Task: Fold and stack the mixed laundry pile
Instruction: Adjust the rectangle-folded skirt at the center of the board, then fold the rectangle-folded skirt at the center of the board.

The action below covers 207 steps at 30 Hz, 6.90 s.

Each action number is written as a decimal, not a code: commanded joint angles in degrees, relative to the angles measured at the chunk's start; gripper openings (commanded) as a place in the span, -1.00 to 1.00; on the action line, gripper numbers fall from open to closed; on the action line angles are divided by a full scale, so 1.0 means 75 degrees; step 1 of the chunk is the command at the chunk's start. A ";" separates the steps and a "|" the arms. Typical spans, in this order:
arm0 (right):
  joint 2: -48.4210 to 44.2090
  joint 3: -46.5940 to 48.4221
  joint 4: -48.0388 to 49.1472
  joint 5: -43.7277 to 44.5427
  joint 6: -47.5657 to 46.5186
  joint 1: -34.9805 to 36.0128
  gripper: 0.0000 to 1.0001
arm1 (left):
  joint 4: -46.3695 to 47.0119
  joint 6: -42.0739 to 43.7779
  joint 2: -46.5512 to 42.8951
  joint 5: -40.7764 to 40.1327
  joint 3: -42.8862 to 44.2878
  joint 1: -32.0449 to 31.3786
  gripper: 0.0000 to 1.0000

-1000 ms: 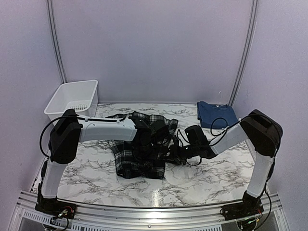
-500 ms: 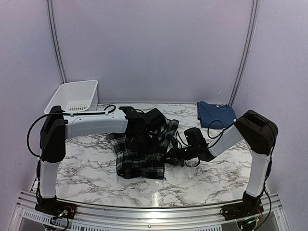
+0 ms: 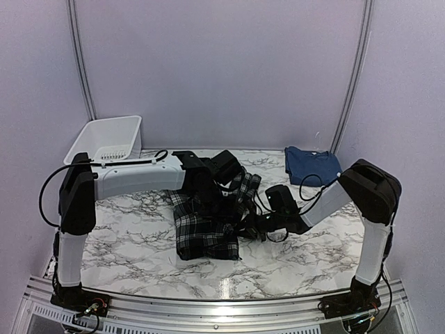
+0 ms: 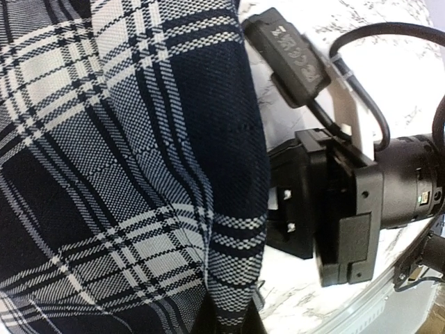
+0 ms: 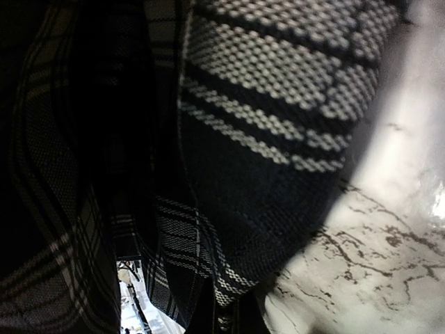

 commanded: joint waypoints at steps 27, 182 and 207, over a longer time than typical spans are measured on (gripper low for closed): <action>-0.1968 -0.0291 -0.1500 0.1018 -0.0618 -0.0920 -0.19 | 0.2825 0.0137 0.0206 0.2099 -0.2416 0.0283 0.01; -0.1981 0.2254 -0.6484 -0.1149 -0.5351 0.0613 -0.10 | 0.4446 0.3538 -0.3319 0.1069 -0.4083 0.4053 0.55; 0.0796 0.5671 -0.5757 -0.1074 -0.5219 -0.0739 -0.15 | 0.3223 0.6673 -0.3521 -0.4504 -0.6216 -0.2938 0.55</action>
